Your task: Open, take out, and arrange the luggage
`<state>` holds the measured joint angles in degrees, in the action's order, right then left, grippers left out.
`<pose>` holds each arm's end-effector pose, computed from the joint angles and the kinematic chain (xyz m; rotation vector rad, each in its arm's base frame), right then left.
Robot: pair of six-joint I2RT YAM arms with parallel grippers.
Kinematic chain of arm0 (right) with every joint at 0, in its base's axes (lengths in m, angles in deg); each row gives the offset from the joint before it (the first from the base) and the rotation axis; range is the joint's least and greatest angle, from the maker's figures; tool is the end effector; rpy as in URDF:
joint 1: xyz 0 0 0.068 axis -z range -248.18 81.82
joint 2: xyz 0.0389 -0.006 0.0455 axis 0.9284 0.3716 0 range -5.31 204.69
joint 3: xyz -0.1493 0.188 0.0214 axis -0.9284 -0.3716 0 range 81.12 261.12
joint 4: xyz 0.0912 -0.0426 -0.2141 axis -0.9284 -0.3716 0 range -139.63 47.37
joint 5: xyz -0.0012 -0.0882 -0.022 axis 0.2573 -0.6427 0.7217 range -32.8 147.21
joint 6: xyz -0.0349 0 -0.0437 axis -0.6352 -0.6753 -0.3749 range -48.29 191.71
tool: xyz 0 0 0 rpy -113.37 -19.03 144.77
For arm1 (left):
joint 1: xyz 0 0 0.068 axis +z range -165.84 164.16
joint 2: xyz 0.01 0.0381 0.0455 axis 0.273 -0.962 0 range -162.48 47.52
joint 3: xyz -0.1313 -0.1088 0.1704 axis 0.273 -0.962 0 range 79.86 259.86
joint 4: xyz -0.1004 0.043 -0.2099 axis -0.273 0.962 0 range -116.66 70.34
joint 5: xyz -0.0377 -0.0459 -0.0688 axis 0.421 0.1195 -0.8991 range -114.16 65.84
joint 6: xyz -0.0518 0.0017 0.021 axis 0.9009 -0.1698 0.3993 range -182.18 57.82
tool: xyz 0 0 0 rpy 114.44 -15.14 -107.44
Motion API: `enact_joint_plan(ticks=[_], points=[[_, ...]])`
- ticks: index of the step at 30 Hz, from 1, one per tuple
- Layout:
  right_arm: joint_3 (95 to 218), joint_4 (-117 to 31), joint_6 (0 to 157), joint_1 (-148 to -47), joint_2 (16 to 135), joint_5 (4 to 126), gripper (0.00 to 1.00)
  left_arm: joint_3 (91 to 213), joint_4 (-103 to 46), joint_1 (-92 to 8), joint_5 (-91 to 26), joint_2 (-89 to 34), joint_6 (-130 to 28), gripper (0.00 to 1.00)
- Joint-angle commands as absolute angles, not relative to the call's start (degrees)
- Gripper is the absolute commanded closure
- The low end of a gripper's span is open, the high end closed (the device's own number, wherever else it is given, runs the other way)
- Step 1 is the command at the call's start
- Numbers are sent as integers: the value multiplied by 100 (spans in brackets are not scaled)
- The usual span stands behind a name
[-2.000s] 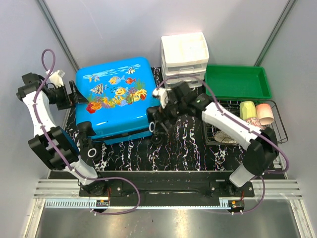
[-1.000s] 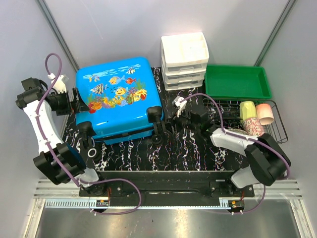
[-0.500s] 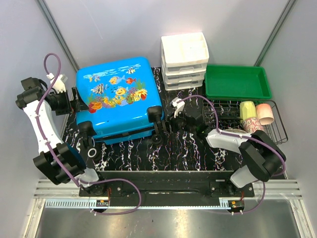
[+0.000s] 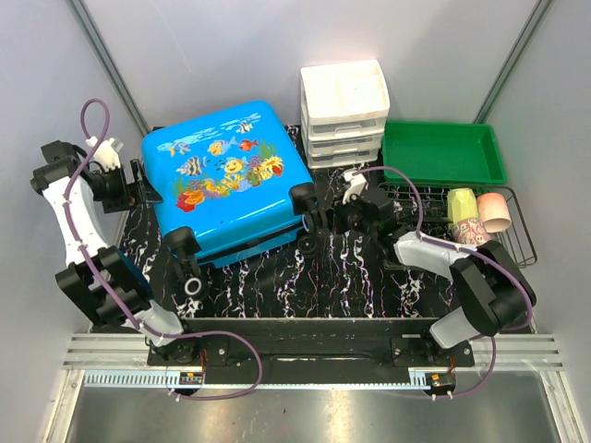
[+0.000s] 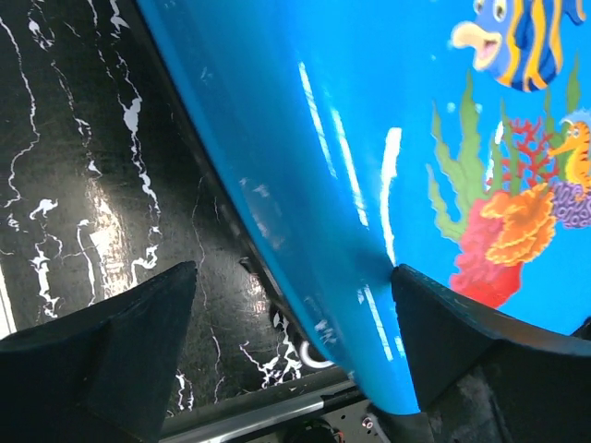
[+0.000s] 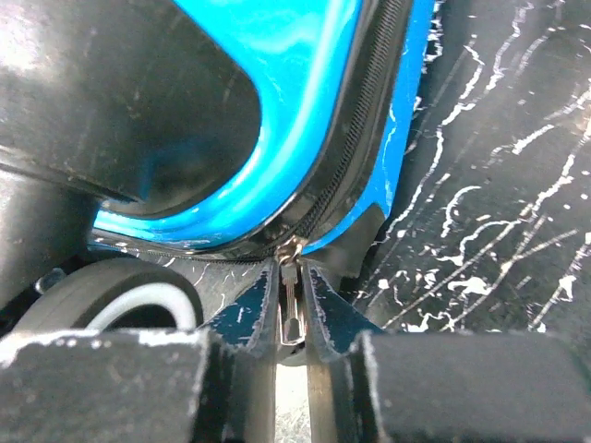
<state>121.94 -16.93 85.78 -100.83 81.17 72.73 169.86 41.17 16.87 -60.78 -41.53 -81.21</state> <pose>0.2518 0.1737 0.1919 -0.5066 1.9249 0.7984 0.2436 0.1291 0.3116 -0.1279 2.4646 -0.5135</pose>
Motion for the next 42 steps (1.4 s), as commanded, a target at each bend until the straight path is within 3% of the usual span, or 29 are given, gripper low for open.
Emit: enact_joint_plan(ticks=[1,4,10,14,19,26,34,42], points=[[12270,-1794,9199,-9254,8126,7160,91,17197,3864,1861,-5598,-4476,-8248,11],[12217,-1600,9228,-9165,8161,7504,100,17302,3925,1940,-5659,-4511,-8344,12],[12357,-1485,9026,-9174,8346,8058,100,17356,4680,1800,-6441,-3749,-9082,4],[12559,-1766,8649,-9174,8338,8392,52,16803,5094,1572,-6284,-2887,-9618,1],[12683,-2135,8068,-9156,8249,8831,42,15601,5315,984,-5924,-1920,-9673,1],[12999,-2373,7585,-9165,8399,8885,36,14745,4664,174,-5098,-1084,-8890,1],[13500,-2460,6908,-9358,8522,9280,39,14640,4348,-169,-4596,-1355,-8513,1],[13588,-2619,6652,-10332,8478,9228,43,14709,4365,-46,-4403,-1813,-8538,1]])
